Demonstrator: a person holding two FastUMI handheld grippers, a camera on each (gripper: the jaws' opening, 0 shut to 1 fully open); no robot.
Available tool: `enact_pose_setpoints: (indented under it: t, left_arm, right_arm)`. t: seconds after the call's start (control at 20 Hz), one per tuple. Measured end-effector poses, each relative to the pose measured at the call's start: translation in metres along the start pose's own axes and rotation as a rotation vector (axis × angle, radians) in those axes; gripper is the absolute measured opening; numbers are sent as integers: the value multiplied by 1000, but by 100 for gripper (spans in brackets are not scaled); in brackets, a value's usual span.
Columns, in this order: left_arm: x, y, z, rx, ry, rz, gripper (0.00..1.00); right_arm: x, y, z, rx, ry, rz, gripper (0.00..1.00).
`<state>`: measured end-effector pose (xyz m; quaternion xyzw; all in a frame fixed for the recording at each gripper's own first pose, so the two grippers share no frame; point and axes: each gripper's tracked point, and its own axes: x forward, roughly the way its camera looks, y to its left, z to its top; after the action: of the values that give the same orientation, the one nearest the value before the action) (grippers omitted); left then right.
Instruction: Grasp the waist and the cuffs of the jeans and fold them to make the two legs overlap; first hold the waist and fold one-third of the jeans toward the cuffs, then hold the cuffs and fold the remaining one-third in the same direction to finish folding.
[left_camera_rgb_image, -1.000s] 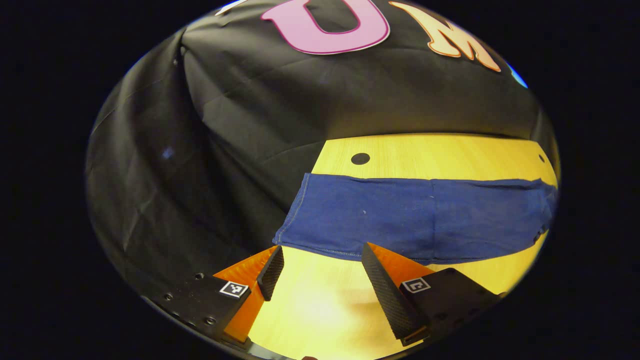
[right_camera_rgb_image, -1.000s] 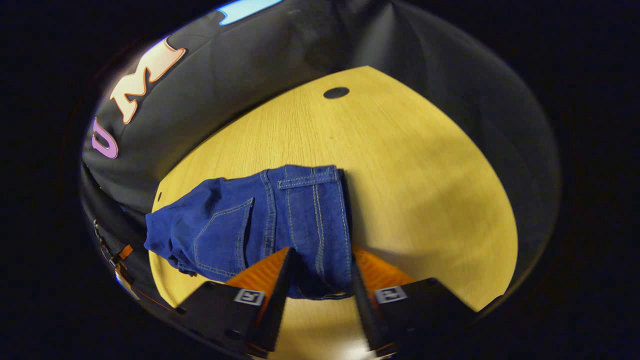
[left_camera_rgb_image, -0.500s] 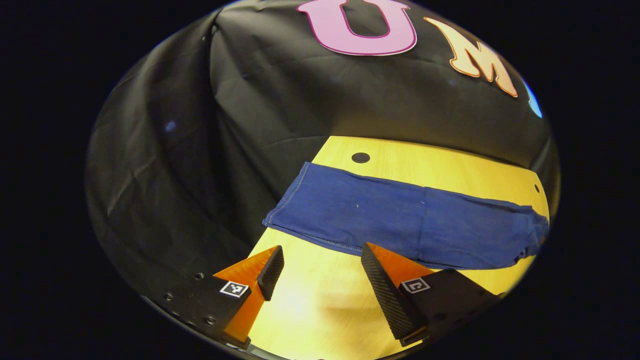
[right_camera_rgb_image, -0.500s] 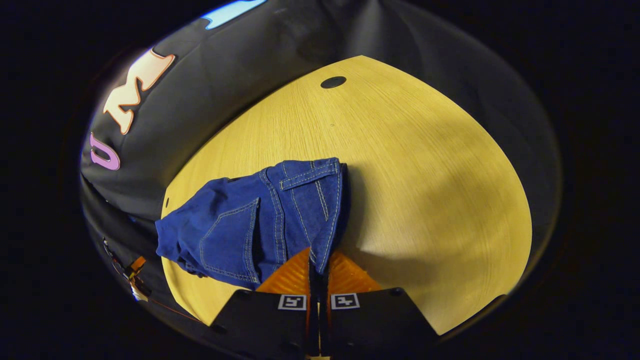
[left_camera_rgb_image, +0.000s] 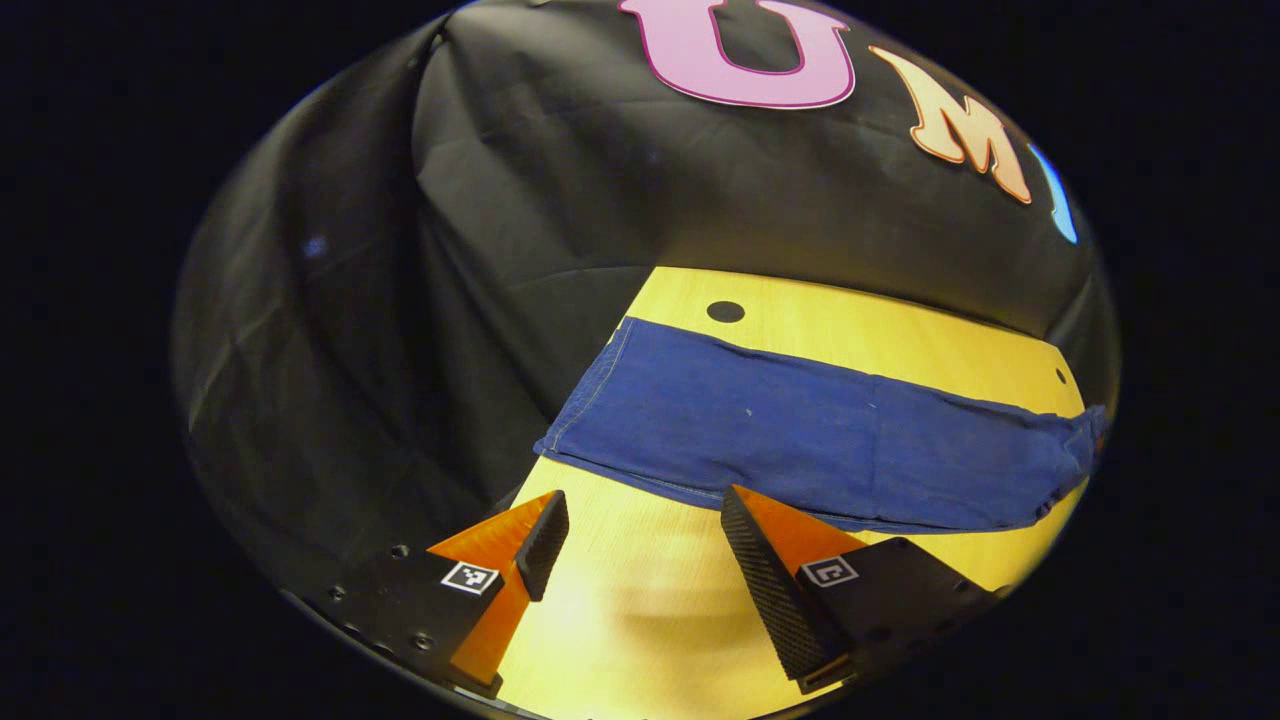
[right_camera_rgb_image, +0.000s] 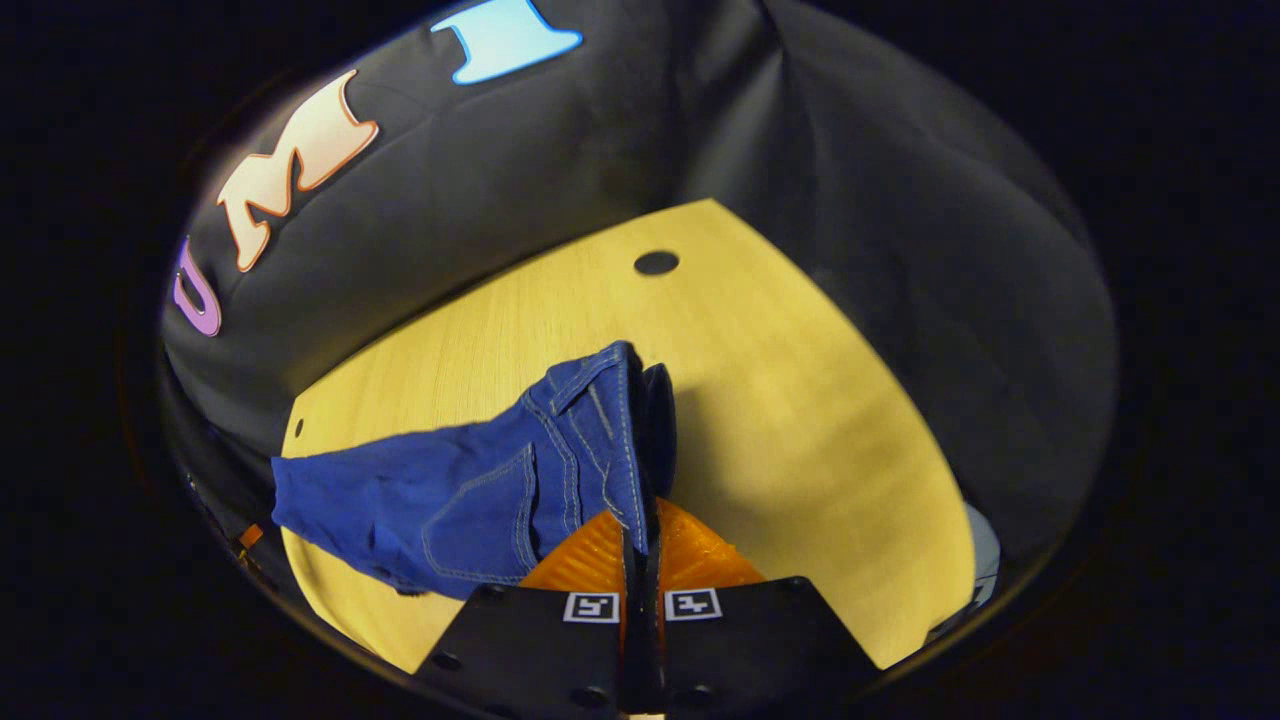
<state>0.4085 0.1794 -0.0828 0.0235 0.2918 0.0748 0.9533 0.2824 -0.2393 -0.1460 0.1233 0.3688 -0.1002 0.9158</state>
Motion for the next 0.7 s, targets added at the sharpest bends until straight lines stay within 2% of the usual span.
enact_pose_setpoints:
  t: [0.15, 0.3, 0.4, 0.55, 0.7]
  left_arm:
    - [-9, -1, -2, 27, -6, -68, 94]
    - [-10, -4, -3, 14, -1, -130, 94]
    - [-13, -8, -2, 11, 7, -158, 94]
    - [-16, -9, 3, 22, 11, -167, 94]
    - [-17, -10, 3, 24, 18, -167, 92]
  right_arm:
    - [-32, 19, 31, -11, -83, -73, 2]
    - [-77, 86, 54, 6, -157, -33, 2]
    - [-99, 154, 56, -33, -192, 28, 2]
    - [-120, 264, 44, -48, -200, 177, 2]
    - [-112, 343, 8, -35, -144, 326, 2]
